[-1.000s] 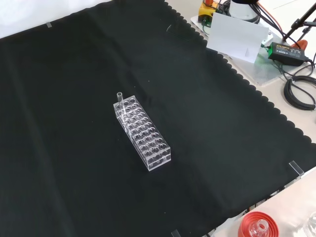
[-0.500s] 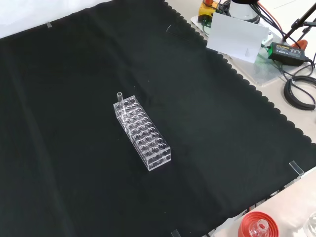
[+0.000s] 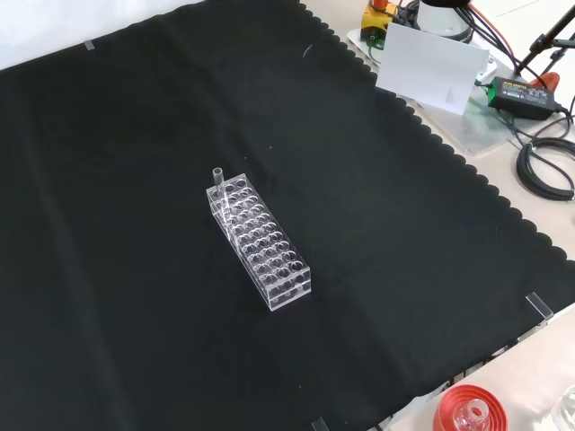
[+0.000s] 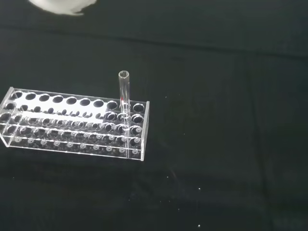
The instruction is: Pick up the test tube.
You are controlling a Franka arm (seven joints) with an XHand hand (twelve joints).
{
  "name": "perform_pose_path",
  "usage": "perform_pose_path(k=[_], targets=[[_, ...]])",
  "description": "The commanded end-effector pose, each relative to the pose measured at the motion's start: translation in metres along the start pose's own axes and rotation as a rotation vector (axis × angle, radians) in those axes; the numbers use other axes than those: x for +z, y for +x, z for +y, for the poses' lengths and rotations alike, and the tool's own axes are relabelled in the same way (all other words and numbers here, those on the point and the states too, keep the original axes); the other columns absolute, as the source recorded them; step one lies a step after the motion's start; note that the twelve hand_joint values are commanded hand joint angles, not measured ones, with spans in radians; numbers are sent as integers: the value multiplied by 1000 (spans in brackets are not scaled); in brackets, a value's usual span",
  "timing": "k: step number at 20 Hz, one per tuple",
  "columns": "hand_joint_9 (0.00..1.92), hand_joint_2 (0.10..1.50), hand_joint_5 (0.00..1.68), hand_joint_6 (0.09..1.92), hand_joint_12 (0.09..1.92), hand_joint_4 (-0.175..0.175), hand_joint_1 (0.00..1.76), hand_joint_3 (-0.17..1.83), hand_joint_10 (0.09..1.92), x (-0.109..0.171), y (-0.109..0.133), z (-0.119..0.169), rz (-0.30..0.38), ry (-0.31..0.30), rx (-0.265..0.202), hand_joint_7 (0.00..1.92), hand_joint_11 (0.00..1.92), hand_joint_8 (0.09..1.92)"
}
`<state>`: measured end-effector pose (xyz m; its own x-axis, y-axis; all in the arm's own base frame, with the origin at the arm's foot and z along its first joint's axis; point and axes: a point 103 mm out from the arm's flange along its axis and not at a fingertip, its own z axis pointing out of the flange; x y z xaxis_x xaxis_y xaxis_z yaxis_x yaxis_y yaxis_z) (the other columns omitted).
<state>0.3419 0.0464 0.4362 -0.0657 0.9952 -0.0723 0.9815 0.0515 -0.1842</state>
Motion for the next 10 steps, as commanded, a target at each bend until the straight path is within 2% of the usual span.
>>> perform_pose_path(k=[1, 10], targets=[[210, 751, 182, 103, 1562, -69, 749, 420, 1019, 18, 9, 41, 11, 42, -20, 205, 0, 961], [263, 748, 213, 100, 1584, -75, 788, 430, 1011, 46, 16, 78, 5, 111, -32, 260, 15, 958]])
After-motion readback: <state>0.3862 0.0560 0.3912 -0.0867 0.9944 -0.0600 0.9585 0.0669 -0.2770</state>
